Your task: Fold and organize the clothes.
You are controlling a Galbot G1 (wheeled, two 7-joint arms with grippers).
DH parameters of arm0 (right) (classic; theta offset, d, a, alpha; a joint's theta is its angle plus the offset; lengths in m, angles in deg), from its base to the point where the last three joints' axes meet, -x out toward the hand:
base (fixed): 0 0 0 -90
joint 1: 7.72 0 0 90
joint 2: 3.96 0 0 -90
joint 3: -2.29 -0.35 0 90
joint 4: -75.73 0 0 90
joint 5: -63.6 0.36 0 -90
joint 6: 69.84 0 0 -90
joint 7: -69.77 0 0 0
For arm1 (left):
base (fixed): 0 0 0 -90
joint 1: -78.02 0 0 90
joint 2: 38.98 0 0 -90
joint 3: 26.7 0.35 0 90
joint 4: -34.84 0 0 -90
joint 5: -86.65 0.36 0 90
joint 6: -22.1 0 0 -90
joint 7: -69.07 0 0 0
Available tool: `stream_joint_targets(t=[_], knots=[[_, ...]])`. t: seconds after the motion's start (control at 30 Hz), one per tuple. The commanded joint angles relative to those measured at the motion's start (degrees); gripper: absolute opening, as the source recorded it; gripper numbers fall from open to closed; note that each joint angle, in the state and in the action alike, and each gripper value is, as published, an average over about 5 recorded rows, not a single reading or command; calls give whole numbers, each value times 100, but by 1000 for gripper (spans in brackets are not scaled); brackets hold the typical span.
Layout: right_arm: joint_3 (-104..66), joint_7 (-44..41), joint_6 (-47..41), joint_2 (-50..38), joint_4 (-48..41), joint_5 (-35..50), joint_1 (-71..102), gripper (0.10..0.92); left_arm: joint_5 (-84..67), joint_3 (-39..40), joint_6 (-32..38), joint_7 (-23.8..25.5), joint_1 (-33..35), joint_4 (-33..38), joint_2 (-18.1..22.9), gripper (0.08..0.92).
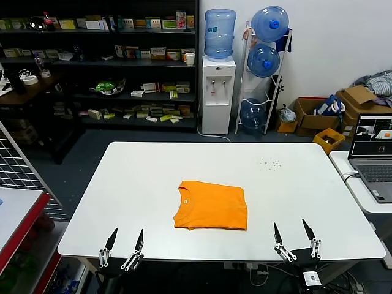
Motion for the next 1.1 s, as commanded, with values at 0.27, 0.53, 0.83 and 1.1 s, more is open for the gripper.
stream_joint_targets(t=[0.27,0.53,0.83,1.1], knots=[[6,13,34,13,8,-20,-10,823,11,-6,36,-6,21,-18,13,823],[1,-162,-180,-35,12,75,-30,823,10,-12,40,-24,29,-4,28,823],[29,-25,-221,-34,-114,74,-86,823,10,-33,45,-29,26,-22,47,823],[89,-34,-284,-36,-132,277,-59,823,9,-7,42,-31,-16,-67,35,823]])
